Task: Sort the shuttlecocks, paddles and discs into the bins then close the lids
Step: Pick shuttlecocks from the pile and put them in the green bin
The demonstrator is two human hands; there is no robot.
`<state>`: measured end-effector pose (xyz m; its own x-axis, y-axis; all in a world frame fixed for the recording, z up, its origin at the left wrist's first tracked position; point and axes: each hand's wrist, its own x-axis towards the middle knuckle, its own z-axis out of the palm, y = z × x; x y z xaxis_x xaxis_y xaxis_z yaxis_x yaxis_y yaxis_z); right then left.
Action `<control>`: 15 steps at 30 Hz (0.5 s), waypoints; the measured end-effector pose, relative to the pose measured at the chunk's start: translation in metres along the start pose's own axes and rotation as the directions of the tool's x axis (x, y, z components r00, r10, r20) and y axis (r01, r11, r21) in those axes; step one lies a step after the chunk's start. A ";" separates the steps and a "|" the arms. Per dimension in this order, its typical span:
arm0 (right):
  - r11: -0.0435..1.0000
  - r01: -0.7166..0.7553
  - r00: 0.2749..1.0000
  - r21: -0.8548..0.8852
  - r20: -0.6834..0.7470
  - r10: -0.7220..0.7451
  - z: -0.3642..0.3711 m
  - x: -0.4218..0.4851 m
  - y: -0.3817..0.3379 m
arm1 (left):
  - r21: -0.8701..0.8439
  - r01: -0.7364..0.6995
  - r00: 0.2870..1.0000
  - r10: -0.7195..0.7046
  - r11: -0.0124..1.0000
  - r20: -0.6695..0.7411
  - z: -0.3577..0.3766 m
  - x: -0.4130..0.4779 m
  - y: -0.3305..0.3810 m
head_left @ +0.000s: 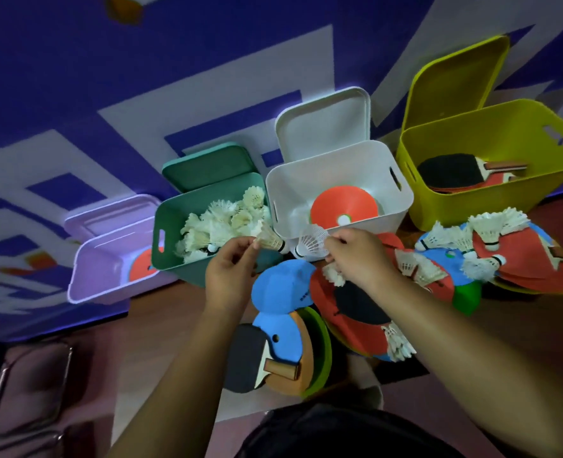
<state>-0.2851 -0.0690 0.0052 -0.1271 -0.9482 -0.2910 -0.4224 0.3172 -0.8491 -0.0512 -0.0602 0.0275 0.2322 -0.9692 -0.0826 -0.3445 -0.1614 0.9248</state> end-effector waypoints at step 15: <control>0.992 0.020 0.999 -0.121 0.034 -0.016 0.082 0.052 -0.109 | -0.081 0.097 0.978 -0.110 0.992 -0.176 -0.122 -0.003 -0.049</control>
<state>-0.1723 -0.1518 0.0468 -0.0898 -0.9523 -0.2917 -0.5307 0.2936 -0.7951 0.0759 -0.0266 0.0282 0.4252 -0.8975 -0.1173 -0.2450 -0.2389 0.9396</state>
